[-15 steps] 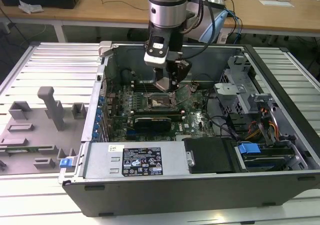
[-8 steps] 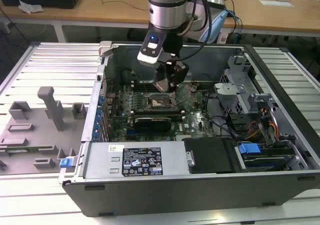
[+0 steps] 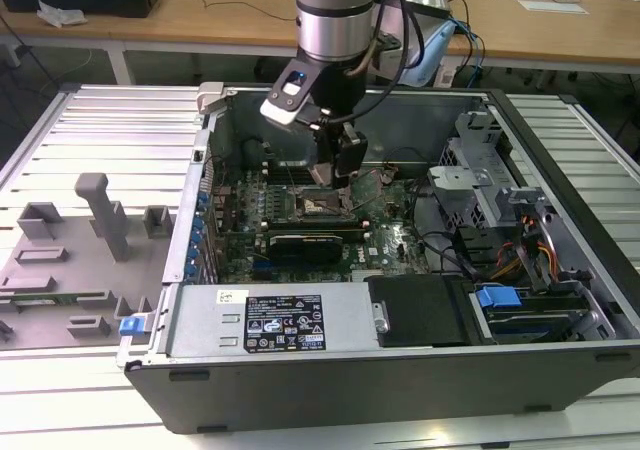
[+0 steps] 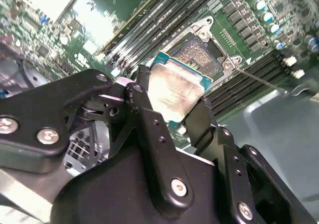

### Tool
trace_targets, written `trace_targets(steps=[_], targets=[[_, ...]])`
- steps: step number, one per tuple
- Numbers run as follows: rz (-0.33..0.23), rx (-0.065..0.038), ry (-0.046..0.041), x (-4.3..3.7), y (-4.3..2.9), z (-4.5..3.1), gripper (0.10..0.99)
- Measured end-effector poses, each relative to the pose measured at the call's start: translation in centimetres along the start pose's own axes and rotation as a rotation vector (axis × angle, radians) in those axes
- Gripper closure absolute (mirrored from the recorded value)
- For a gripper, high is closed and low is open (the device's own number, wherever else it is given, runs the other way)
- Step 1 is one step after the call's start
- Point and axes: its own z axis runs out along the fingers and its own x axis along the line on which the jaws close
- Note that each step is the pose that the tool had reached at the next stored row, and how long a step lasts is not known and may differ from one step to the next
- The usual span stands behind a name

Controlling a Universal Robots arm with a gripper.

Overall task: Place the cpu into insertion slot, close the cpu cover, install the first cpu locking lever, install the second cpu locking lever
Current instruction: 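Place the cpu into insertion slot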

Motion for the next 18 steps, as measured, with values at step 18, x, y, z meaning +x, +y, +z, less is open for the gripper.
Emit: trace_targets(steps=[18], targets=[[0.284, -0.028, -0.0244, 0.22, -0.12, 0.94, 0.545]])
